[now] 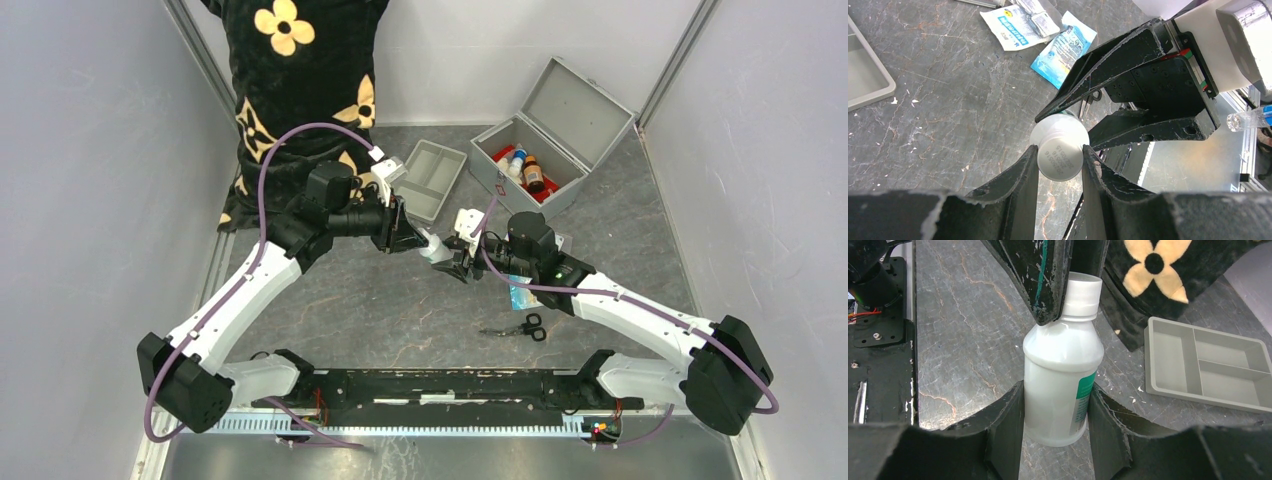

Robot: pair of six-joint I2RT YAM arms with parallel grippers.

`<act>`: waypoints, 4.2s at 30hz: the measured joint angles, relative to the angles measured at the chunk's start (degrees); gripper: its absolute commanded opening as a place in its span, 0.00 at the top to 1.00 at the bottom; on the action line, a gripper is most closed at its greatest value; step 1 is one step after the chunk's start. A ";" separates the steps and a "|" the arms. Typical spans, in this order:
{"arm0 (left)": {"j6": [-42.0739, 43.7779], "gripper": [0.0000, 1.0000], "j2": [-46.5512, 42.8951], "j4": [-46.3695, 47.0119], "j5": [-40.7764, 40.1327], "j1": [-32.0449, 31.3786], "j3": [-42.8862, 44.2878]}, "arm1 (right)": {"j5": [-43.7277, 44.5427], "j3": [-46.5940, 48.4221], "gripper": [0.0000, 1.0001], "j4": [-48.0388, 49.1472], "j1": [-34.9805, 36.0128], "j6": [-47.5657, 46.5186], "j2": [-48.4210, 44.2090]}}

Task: Organize the medicine kit
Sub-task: Pick up the pill bottle at the center of the board, then pick up the pill bottle from the medicine box.

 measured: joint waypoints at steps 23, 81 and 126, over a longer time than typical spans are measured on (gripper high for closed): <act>-0.07 0.98 1.14 0.00 0.00 -0.31 0.63 | 1.44 0.00 0.34 -0.42 0.00 0.66 0.00; -11.50 0.97 11.58 -12.81 -56.61 -1.27 -4.76 | 28.26 61.59 0.43 -40.02 -35.91 6.38 56.98; -10.36 0.98 11.93 -13.51 -53.48 15.43 -4.74 | 30.97 46.80 0.82 -28.87 -31.28 6.43 34.73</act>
